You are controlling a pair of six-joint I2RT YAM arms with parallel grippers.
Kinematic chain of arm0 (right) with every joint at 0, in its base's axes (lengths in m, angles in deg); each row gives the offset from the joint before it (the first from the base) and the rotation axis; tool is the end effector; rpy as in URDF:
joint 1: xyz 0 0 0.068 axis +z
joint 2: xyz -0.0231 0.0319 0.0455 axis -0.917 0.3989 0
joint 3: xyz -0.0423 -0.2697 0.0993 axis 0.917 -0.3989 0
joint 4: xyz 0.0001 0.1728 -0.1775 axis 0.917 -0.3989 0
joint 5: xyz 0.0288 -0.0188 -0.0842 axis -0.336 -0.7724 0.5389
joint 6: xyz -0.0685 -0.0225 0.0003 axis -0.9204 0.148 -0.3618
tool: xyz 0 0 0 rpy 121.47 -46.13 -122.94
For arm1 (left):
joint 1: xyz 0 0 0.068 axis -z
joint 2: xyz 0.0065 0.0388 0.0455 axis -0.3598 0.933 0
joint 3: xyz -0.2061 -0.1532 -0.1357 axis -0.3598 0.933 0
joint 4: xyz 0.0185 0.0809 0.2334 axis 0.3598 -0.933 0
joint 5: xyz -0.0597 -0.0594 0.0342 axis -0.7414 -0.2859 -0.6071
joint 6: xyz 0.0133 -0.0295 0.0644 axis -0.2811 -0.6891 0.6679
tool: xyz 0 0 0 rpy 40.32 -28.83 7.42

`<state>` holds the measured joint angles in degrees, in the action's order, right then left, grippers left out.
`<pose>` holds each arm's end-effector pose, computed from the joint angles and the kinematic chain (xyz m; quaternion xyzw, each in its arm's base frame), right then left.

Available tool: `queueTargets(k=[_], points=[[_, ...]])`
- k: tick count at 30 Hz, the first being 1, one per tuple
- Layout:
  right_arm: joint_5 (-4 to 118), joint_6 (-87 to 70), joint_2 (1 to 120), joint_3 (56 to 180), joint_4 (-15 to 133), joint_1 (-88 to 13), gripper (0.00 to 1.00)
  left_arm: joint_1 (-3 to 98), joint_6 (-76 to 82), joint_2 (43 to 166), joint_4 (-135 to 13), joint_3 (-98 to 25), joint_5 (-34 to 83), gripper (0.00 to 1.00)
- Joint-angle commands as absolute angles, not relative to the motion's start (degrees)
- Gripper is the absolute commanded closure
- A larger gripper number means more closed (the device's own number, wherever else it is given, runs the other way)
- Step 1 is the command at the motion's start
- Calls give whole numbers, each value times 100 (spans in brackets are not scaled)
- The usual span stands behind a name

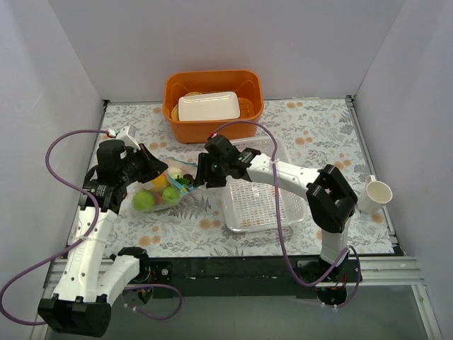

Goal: Place the food in the zip-top bag and seal the zipper
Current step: Adjust the zipper food storage bag at the center of the board.

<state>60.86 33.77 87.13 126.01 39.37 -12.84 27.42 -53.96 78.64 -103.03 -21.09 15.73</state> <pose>0.2554 0.3537 0.2503 -0.0491 0.9200 0.3214 0.2187 0.1667 -0.0362 0.3437 -0.3867 0.7824 -0.3888 0.2951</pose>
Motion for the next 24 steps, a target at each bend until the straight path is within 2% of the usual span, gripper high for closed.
queueTargets(k=[1,7,10,14,24], points=[[6202,3477,8767,12749,4132,-1261,41,2733,-5403,7689,-10117,-2221,1418,100],[6272,3600,9128,12873,4534,-1261,41,2733,-5429,7663,-10108,-2212,1365,100],[6351,3574,9243,13065,4475,-1252,47,2733,-5429,7646,-10099,-2212,1347,100],[6430,3495,9086,13084,4404,-1244,98,2733,-5429,7637,-10091,-2195,1365,100],[6500,3275,8356,13031,4422,-1235,99,2733,-5263,7610,-9906,-1606,936,100]])
